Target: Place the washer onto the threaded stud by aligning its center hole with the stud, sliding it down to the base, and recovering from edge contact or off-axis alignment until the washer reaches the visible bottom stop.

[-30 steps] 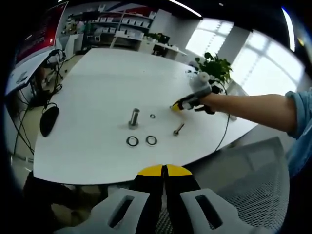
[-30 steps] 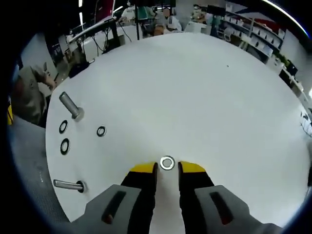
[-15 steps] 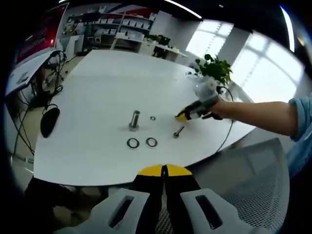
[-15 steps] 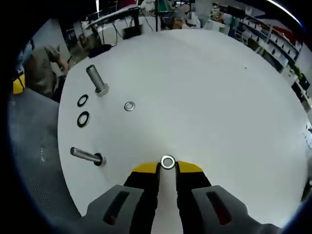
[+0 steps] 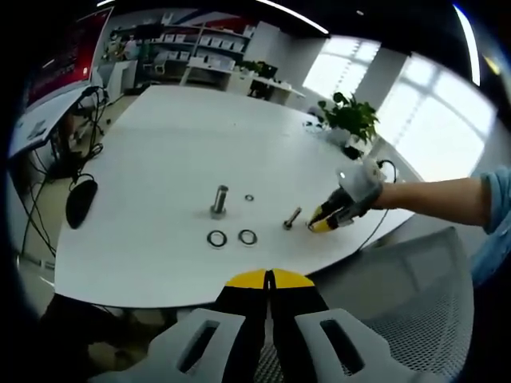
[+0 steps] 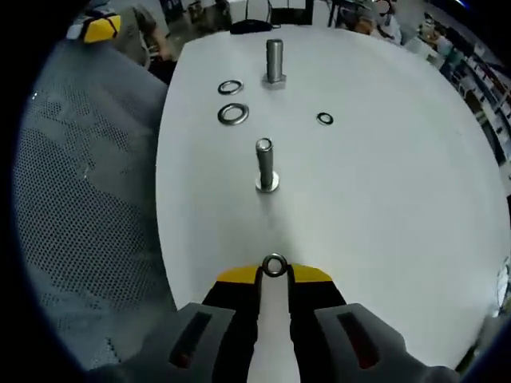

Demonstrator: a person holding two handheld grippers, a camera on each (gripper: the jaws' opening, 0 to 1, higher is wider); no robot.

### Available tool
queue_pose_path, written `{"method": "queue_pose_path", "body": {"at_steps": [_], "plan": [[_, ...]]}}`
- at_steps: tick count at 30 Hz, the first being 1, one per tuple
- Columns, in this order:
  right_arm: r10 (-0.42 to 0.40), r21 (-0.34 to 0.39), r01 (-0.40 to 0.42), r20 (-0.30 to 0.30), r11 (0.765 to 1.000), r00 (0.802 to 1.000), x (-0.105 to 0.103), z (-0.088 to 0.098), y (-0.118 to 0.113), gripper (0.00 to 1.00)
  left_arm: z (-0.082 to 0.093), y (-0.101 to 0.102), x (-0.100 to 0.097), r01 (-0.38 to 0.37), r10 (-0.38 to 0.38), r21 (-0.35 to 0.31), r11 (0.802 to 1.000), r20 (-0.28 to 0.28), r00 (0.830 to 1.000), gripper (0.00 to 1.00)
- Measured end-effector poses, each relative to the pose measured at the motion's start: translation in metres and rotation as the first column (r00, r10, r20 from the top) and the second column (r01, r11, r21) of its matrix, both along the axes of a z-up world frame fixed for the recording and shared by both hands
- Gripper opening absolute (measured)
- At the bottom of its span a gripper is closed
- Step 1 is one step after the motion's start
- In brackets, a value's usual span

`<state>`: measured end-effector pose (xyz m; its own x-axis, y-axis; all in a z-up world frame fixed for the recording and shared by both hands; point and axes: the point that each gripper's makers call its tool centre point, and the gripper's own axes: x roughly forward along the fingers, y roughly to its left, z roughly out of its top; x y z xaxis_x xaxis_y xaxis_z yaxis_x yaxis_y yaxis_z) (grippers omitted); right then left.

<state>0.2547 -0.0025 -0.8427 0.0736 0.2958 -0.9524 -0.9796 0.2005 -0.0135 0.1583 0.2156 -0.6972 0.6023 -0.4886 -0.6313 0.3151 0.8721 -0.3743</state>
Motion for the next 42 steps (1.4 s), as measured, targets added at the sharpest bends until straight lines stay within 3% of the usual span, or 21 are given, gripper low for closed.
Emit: {"method": "queue_pose_path", "body": {"at_steps": [3, 10, 14, 19, 21, 23, 26, 29, 30, 34, 36, 37, 39, 42], "plan": [[0.031, -0.025, -0.031, 0.002, 0.999, 1.000, -0.003, -0.001, 0.000, 0.15, 0.000, 0.000, 0.000, 0.001, -0.001, 0.001, 1.000, -0.001, 1.000, 0.00], [-0.017, -0.041, 0.015, -0.029, 0.999, 0.999, 0.001, -0.001, 0.000, 0.16, -0.001, 0.000, -0.001, 0.001, -0.001, 0.004, 1.000, -0.006, 1.000, 0.00], [0.015, -0.051, -0.016, -0.021, 0.999, 1.000, -0.001, -0.001, 0.002, 0.18, -0.001, 0.000, -0.001, 0.002, -0.001, 0.006, 1.000, -0.007, 1.000, 0.00], [0.002, -0.049, -0.003, -0.011, 0.999, 1.000, 0.001, -0.001, 0.001, 0.13, -0.001, 0.000, -0.001, 0.001, -0.001, 0.005, 1.000, -0.005, 1.000, 0.00], [-0.014, -0.040, 0.013, -0.025, 0.999, 1.000, 0.002, 0.001, 0.001, 0.13, -0.001, 0.000, -0.001, 0.002, -0.002, 0.005, 1.000, -0.005, 1.000, 0.00], [-0.104, -0.022, 0.103, -0.059, 0.994, 0.993, 0.003, 0.000, 0.002, 0.13, -0.001, 0.000, -0.001, 0.003, -0.003, 0.004, 1.000, -0.004, 1.000, 0.00], [-0.161, 0.034, 0.165, -0.101, 0.986, 0.982, 0.006, 0.005, 0.004, 0.13, 0.000, 0.000, 0.000, 0.002, -0.002, 0.003, 1.000, -0.002, 1.000, 0.00], [-0.237, 0.131, 0.268, -0.214, 0.954, 0.948, 0.004, 0.016, 0.012, 0.13, 0.000, 0.000, 0.000, 0.003, -0.003, 0.003, 1.000, -0.001, 1.000, 0.00], [-0.250, 0.148, 0.286, -0.224, 0.947, 0.942, 0.006, 0.019, 0.013, 0.13, 0.000, 0.000, 0.000, 0.003, -0.003, 0.003, 1.000, -0.001, 1.000, 0.00], [-0.239, 0.260, 0.310, -0.272, 0.915, 0.932, 0.009, 0.036, 0.021, 0.13, 0.000, 0.000, 0.000, 0.002, -0.002, 0.002, 1.000, 0.002, 1.000, 0.00], [-0.207, 0.323, 0.292, -0.272, 0.900, 0.940, 0.011, 0.046, 0.027, 0.13, 0.000, 0.000, 0.000, 0.002, -0.002, 0.001, 1.000, 0.002, 1.000, 0.00], [-0.166, 0.354, 0.248, -0.246, 0.902, 0.955, 0.011, 0.050, 0.029, 0.13, 0.000, 0.000, 0.000, 0.002, -0.002, 0.001, 1.000, 0.003, 1.000, 0.00], [-0.135, 0.385, 0.208, -0.209, 0.899, 0.969, 0.014, 0.055, 0.030, 0.13, 0.000, 0.000, 0.000, 0.002, -0.002, 0.001, 1.000, 0.003, 1.000, 0.00], [-0.115, 0.409, 0.188, -0.197, 0.893, 0.974, 0.013, 0.062, 0.035, 0.13, 0.001, 0.000, 0.000, 0.002, -0.002, 0.001, 1.000, 0.003, 1.000, 0.00]]}}
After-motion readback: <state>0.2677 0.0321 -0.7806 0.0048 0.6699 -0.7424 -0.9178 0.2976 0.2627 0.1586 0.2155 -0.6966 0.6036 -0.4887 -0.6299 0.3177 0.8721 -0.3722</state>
